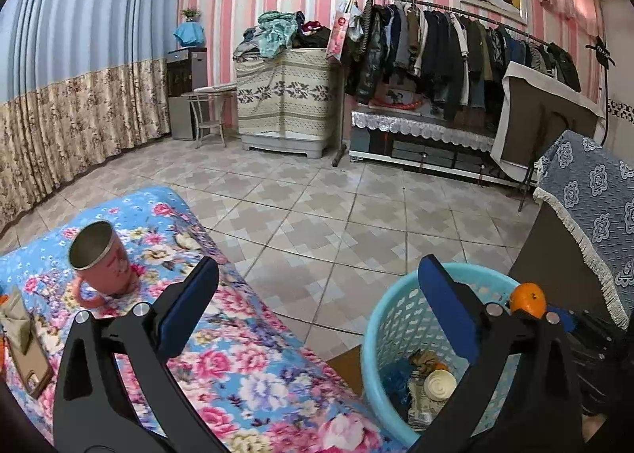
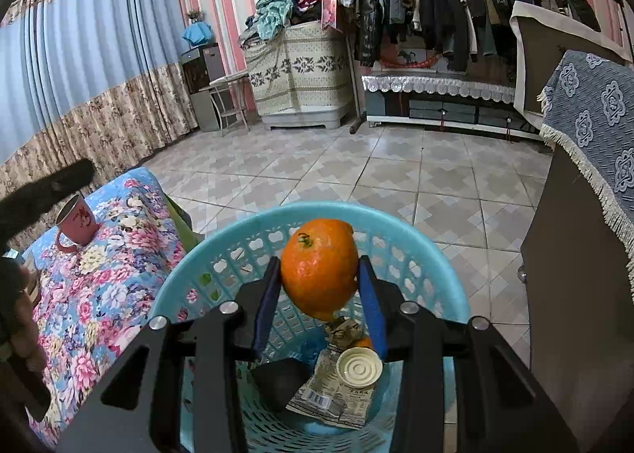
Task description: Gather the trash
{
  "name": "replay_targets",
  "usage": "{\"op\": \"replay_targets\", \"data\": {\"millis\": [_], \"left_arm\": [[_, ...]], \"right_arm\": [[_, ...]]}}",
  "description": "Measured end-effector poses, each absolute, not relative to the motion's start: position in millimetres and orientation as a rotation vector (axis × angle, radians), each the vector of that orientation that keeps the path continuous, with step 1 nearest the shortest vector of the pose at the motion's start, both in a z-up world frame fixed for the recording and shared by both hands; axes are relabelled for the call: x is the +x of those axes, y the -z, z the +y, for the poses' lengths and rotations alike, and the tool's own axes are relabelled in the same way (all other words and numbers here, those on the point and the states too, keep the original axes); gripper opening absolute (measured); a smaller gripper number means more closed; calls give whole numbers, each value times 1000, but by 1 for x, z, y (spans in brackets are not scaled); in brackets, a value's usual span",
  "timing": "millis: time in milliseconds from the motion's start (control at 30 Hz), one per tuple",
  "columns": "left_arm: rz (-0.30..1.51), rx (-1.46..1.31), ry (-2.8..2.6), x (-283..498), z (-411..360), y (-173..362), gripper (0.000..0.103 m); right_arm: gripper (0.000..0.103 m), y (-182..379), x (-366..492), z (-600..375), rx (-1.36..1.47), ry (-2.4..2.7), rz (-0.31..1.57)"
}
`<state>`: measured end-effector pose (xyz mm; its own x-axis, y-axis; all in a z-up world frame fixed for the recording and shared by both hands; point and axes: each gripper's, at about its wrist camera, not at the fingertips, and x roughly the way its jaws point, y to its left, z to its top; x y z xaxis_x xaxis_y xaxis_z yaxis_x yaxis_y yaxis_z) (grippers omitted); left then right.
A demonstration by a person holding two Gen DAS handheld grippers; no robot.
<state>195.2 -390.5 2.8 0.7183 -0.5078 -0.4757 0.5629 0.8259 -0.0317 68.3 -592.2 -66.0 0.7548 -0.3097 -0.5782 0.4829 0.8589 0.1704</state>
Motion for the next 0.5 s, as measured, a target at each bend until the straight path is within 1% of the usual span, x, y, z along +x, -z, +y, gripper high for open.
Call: {"op": "replay_targets", "data": {"millis": [67,100,133,167,200,300,333,400,500], "left_arm": [[491,118,584,193,-384,-3,97],[492,115,581,192,-378,-4,97],[493,114,578,191,-374,-5,97],[492,113,573,189,-370,-6,97],[490,112,570,189,-366,-7,97],[487,108,546,187,-353,-11,97],[487,106,534,187,-347,-12,97],[486,103,521,186,-337,-14,97],[478,100,495,183,-320,-18,98]], "right_arm": [[44,69,73,-591,328,436,581],[52,70,75,-589,328,433,584],[69,69,77,-588,325,436,583],[75,69,77,-586,322,439,581],[79,68,77,-584,316,439,574],[81,66,79,-577,287,436,577],[85,65,80,-574,279,435,576],[91,61,78,-568,267,432,566],[92,55,77,-562,243,437,561]]}}
